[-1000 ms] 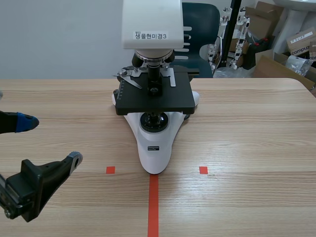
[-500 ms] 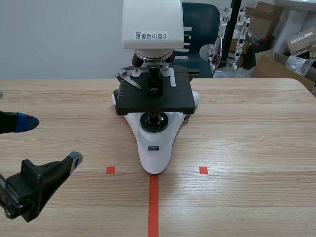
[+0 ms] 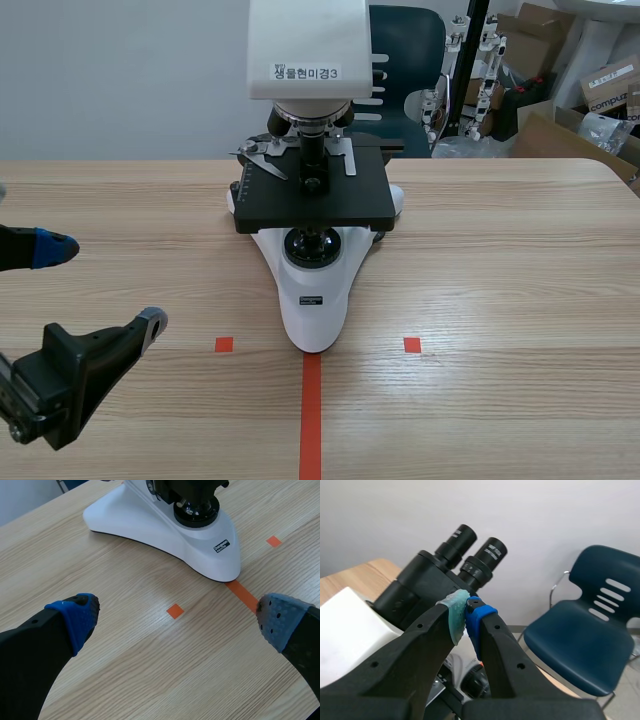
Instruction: Point at the eyepiece
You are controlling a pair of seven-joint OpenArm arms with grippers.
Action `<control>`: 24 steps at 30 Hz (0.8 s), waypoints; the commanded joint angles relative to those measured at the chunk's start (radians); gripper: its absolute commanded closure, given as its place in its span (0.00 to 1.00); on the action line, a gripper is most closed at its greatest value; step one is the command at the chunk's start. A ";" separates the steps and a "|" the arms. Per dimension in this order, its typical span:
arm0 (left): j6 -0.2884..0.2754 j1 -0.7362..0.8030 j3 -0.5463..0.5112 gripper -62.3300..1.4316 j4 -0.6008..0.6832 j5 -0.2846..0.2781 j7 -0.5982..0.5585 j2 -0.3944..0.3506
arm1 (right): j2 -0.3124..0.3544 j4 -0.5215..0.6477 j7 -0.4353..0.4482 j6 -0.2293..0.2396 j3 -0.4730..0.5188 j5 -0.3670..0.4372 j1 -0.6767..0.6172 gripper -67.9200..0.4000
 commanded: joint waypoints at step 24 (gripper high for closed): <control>-0.002 0.000 0.007 0.00 0.010 -0.006 -0.010 0.005 | 0.218 -0.289 -0.001 0.039 -0.145 0.373 0.255 0.95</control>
